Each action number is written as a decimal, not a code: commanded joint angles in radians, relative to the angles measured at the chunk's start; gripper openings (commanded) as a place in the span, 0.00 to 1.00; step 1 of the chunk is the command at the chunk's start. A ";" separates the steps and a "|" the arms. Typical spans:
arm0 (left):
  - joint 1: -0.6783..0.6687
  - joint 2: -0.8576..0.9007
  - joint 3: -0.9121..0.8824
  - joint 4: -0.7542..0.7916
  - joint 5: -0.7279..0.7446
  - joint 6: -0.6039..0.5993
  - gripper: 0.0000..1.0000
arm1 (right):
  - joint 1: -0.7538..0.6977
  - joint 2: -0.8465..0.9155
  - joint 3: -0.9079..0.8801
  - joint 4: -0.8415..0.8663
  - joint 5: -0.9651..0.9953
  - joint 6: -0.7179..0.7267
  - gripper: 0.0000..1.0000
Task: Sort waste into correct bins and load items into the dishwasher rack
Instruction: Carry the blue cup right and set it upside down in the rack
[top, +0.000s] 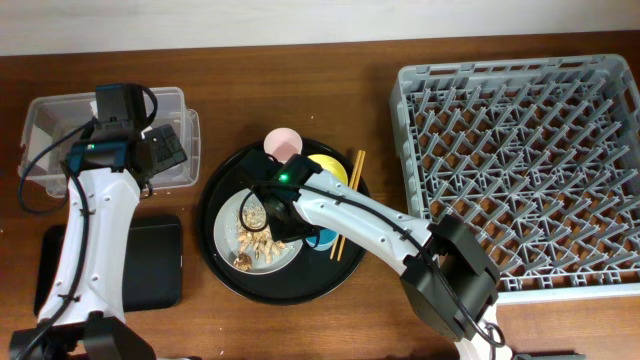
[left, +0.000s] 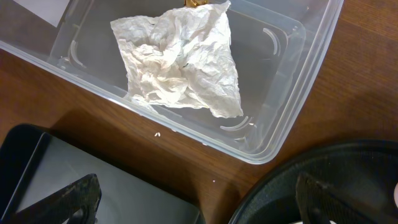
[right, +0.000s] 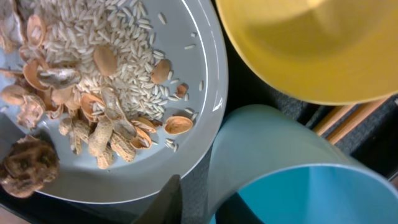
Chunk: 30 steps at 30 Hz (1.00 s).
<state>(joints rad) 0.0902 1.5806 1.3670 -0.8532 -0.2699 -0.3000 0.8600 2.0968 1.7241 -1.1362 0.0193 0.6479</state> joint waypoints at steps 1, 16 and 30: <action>-0.002 -0.011 0.005 -0.001 -0.007 -0.010 0.99 | 0.003 0.005 -0.006 0.000 0.019 0.000 0.11; -0.002 -0.011 0.005 -0.001 -0.007 -0.010 0.99 | -0.414 -0.240 0.279 -0.308 -0.316 -0.435 0.04; -0.002 -0.011 0.005 -0.001 -0.007 -0.010 0.99 | -1.412 -0.026 0.271 -0.484 -1.063 -1.065 0.04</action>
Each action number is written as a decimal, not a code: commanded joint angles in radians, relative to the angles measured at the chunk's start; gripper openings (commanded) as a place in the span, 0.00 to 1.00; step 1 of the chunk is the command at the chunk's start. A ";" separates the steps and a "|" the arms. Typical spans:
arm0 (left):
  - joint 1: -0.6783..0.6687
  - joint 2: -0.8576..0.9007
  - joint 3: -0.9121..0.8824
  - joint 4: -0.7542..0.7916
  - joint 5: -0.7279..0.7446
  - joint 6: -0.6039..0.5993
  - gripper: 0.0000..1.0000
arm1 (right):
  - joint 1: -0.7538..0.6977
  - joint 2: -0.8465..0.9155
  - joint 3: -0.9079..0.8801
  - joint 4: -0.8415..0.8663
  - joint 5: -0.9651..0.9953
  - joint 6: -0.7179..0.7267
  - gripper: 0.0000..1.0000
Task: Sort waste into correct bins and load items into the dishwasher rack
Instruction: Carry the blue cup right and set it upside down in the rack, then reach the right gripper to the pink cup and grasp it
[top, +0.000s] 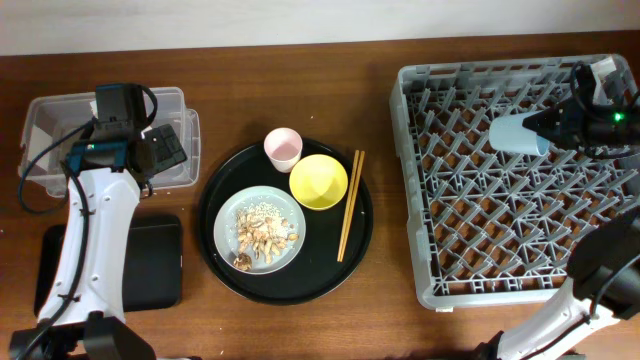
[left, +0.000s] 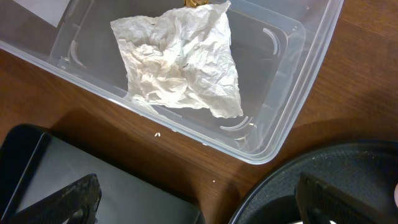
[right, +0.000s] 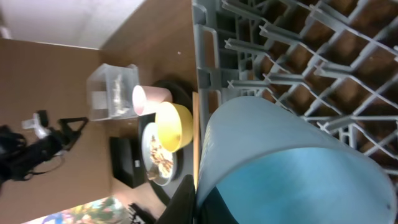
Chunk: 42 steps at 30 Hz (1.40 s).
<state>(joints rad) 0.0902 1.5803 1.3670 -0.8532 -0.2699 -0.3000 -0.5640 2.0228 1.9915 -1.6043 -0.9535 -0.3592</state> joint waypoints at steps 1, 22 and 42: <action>-0.002 -0.011 0.005 -0.001 -0.007 -0.010 0.99 | 0.015 0.062 -0.002 -0.022 -0.091 -0.064 0.04; -0.002 -0.011 0.005 -0.001 -0.007 -0.010 0.99 | -0.010 0.110 -0.370 0.008 -0.131 -0.208 0.28; -0.002 -0.011 0.005 -0.001 -0.007 -0.010 0.99 | 0.174 -0.497 -0.289 0.040 0.501 0.372 0.29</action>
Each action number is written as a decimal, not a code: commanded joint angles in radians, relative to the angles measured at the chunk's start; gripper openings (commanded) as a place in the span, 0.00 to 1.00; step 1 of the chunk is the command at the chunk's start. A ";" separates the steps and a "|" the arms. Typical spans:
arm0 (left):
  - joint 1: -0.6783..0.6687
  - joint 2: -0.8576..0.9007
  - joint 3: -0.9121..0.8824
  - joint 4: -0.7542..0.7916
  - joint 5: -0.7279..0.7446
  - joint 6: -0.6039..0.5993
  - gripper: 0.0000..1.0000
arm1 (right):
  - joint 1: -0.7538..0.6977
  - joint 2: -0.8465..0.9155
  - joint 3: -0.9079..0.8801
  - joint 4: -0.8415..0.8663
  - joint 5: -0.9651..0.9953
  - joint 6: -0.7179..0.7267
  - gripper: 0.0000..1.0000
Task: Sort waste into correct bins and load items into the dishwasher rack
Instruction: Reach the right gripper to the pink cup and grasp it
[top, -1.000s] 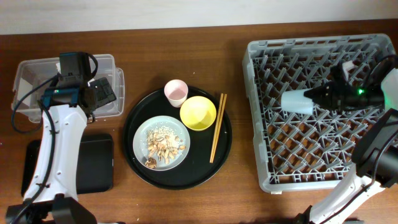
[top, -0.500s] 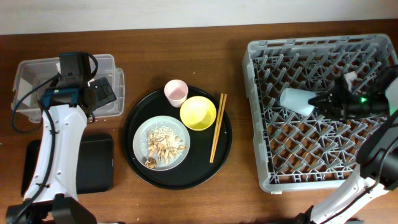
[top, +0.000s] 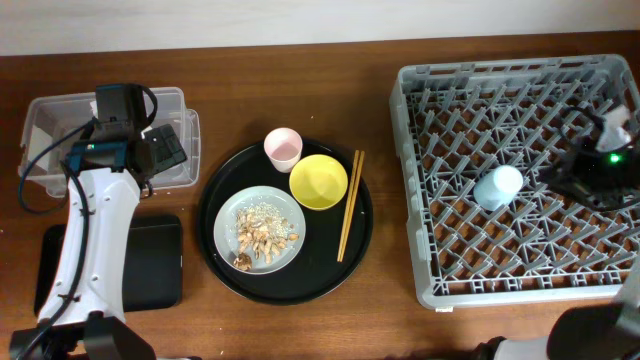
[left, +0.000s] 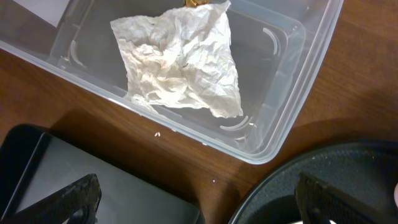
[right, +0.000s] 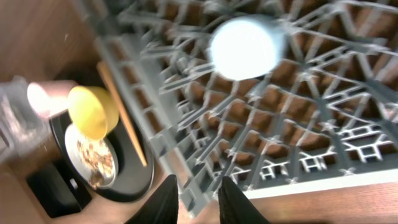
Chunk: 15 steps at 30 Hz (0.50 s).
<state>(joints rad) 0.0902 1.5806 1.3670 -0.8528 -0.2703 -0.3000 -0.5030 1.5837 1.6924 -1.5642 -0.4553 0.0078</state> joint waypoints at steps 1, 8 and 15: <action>-0.002 -0.011 0.005 -0.002 -0.007 -0.010 0.99 | 0.244 -0.071 0.010 0.013 -0.008 0.007 0.36; -0.002 -0.011 0.005 -0.001 -0.007 -0.010 0.99 | 1.128 0.126 0.010 0.550 0.136 0.061 0.99; -0.002 -0.011 0.005 -0.001 -0.007 -0.010 0.99 | 1.220 0.324 0.010 0.968 0.284 0.121 0.87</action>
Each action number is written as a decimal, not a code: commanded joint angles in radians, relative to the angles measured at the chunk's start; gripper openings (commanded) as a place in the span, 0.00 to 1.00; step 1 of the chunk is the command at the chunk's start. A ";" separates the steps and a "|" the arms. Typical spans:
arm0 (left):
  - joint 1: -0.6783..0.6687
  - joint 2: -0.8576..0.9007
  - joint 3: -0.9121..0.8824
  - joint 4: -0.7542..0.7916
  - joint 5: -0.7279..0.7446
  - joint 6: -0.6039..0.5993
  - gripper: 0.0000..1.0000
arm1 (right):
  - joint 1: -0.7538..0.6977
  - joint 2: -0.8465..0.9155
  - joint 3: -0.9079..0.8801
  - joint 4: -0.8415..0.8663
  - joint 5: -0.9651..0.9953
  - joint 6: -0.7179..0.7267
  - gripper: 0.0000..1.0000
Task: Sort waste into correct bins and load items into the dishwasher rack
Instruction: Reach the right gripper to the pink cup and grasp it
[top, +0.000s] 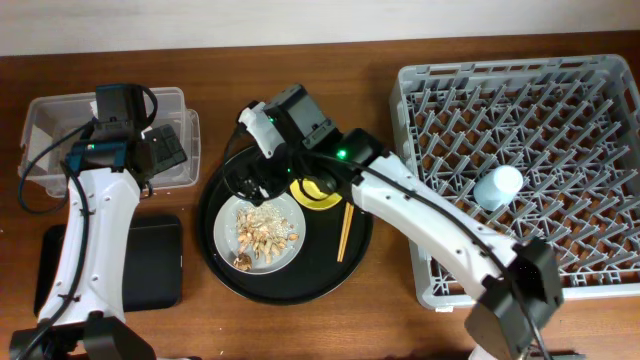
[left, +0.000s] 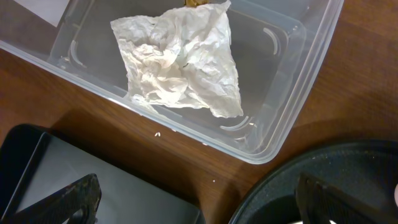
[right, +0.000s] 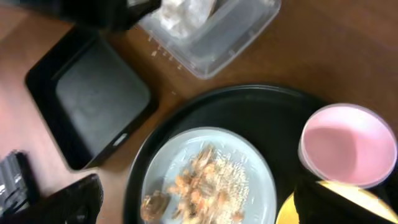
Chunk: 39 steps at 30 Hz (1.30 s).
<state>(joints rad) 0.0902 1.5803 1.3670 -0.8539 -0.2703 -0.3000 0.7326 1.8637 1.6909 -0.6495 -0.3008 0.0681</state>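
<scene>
A grey plate (top: 258, 232) of peanut shells and rice lies on the round black tray (top: 290, 282), also seen in the right wrist view as the plate (right: 208, 177). My right gripper (top: 255, 178) hovers open over the plate (right: 199, 208), nothing between its fingers. A pink cup (right: 345, 146) and a yellow bowl (top: 322, 192) sit on the tray, partly under the right arm. Chopsticks (top: 343, 232) lie on the tray's right side. A blue cup (top: 498, 186) stands upside down in the grey dishwasher rack (top: 520, 80). My left gripper (left: 199, 214) is open beside the clear bin (left: 292, 81).
The clear bin holds a crumpled white tissue (left: 180, 59). A black bin (top: 150, 265) lies on the table in front of it, left of the tray. The rack fills the right side of the table.
My right gripper was over the rack beside the upturned blue cup; now it is open above the plate on the tray. The cup stays in the rack. The left arm has not moved.
My right gripper was at the blue cup on the tray beside the plate. Then it held the cup over the rack. Then the cup stood upside down in the rack with the gripper off it. Now the gripper is back over the tray.
</scene>
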 joint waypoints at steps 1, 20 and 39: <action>-0.002 -0.011 0.005 0.000 -0.007 -0.010 0.99 | -0.029 0.063 0.011 0.074 0.224 0.111 0.60; -0.002 -0.011 0.005 0.000 -0.007 -0.010 0.99 | 0.014 0.281 0.011 0.137 0.372 0.006 0.44; -0.002 -0.011 0.005 0.000 -0.007 -0.010 0.99 | 0.015 0.291 0.023 0.088 0.346 -0.027 0.18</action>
<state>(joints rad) 0.0902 1.5803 1.3670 -0.8532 -0.2699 -0.3000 0.7425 2.1395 1.6909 -0.5613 0.0734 0.0368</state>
